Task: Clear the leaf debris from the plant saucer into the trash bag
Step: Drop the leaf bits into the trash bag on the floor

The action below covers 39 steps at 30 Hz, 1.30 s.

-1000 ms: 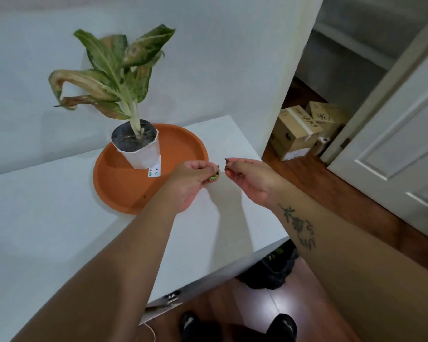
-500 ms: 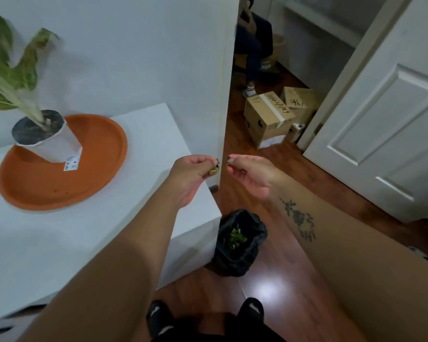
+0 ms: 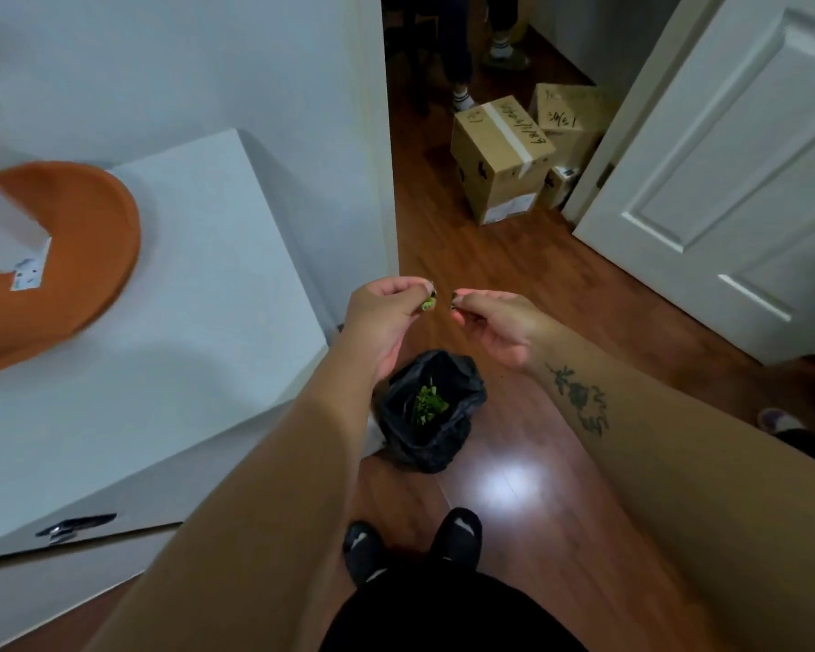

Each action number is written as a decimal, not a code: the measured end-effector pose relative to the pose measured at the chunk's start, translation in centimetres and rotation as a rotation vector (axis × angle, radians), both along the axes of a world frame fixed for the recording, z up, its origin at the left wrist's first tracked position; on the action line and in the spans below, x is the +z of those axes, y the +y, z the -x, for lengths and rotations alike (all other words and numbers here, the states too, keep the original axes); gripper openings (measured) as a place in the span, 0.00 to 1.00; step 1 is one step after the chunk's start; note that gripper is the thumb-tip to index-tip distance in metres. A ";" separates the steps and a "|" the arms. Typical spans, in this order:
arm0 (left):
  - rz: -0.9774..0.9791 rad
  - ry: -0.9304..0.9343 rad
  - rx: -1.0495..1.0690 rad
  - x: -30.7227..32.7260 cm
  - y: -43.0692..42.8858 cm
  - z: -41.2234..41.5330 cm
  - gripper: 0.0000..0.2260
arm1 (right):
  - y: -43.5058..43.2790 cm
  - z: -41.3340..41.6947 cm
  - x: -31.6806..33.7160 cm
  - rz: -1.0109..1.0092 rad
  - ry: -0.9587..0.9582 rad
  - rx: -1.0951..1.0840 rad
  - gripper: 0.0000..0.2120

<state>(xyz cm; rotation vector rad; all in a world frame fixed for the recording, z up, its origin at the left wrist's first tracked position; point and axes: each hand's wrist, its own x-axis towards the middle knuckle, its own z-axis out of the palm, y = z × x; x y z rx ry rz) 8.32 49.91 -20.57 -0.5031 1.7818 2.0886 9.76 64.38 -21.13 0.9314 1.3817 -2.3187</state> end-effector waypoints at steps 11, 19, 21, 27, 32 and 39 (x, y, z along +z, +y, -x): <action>-0.038 -0.207 0.016 -11.3 2.2 -1.0 0.03 | 2.7 -0.4 -11.3 -0.007 -0.162 -0.097 0.05; 0.032 -0.254 0.025 -21.4 1.9 -0.5 0.04 | 3.2 0.2 -21.3 -0.005 -0.208 -0.056 0.06; 0.037 -0.263 0.021 -24.7 1.7 -0.3 0.04 | 2.9 0.6 -24.5 -0.026 -0.221 -0.032 0.06; 0.165 -0.268 -0.108 -33.7 0.3 -0.5 0.08 | 2.3 0.6 -32.6 -0.258 -0.267 0.191 0.05; 0.439 -0.162 -0.245 -37.8 -0.8 -0.1 0.09 | 2.2 0.4 -35.8 -0.620 -0.204 0.397 0.04; 0.473 -0.103 -0.256 -37.3 -0.4 0.5 0.05 | 1.4 1.0 -35.3 -0.762 -0.124 0.415 0.10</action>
